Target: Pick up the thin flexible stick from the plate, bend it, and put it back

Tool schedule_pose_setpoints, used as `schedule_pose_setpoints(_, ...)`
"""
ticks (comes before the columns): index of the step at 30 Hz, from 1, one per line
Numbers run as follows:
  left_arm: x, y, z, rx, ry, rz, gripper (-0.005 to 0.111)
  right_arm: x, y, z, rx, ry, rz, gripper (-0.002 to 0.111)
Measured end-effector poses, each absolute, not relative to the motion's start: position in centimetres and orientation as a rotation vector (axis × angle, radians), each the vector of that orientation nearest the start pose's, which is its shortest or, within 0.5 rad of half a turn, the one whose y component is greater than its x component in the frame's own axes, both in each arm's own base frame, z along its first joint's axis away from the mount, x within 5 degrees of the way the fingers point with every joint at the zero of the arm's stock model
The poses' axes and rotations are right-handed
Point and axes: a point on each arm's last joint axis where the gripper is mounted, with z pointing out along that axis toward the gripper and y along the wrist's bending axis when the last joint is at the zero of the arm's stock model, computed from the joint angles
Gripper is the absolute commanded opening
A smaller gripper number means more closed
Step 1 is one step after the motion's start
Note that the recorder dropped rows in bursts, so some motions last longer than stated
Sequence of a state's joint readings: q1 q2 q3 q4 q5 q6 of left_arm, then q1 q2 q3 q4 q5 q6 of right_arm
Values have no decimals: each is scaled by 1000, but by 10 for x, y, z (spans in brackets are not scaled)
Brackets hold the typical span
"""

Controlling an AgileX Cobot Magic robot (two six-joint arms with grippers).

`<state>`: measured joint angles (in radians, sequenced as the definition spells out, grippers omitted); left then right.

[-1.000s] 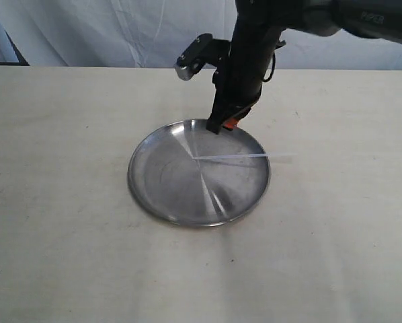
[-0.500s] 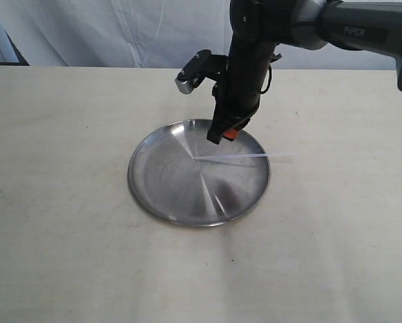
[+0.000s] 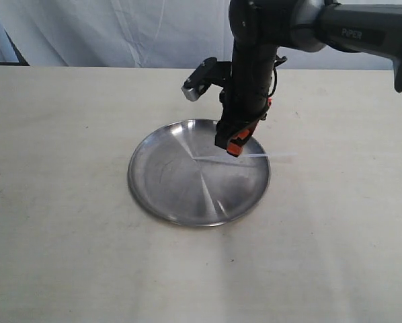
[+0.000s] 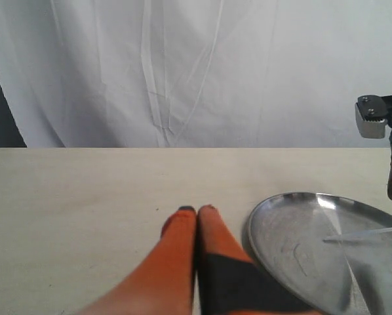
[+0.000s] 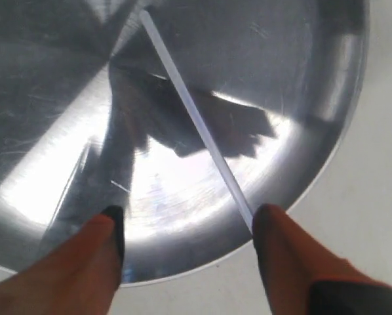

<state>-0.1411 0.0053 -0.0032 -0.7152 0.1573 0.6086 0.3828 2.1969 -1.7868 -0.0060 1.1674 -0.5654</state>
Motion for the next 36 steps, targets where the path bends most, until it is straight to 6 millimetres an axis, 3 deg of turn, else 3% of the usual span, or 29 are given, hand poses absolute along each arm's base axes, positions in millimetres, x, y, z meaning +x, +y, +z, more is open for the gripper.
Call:
schedule_pose_setpoints(7,54,-17,203,113,1607,-270,0,412,160,145,-1442,2811,-90,57)
schedule_pose_setpoints(14,54,-17,203,113,1607,-270,0,412,160,133,-1429,2820,-100,52)
schedule_pose_setpoints(17,54,-17,203,113,1607,-270,0,413,160,131,-1428,2817,-100,34)
schedule_pose_setpoints(21,54,-17,203,113,1607,-270,0,413,160,131,-1422,2818,-100,-1)
schedule_pose_setpoints(33,54,-17,203,113,1607,-270,0,407,160,132,-1344,2910,-54,0)
schedule_pose_setpoints(36,54,-17,203,113,1607,-270,0,404,163,145,-1276,2927,2,0)
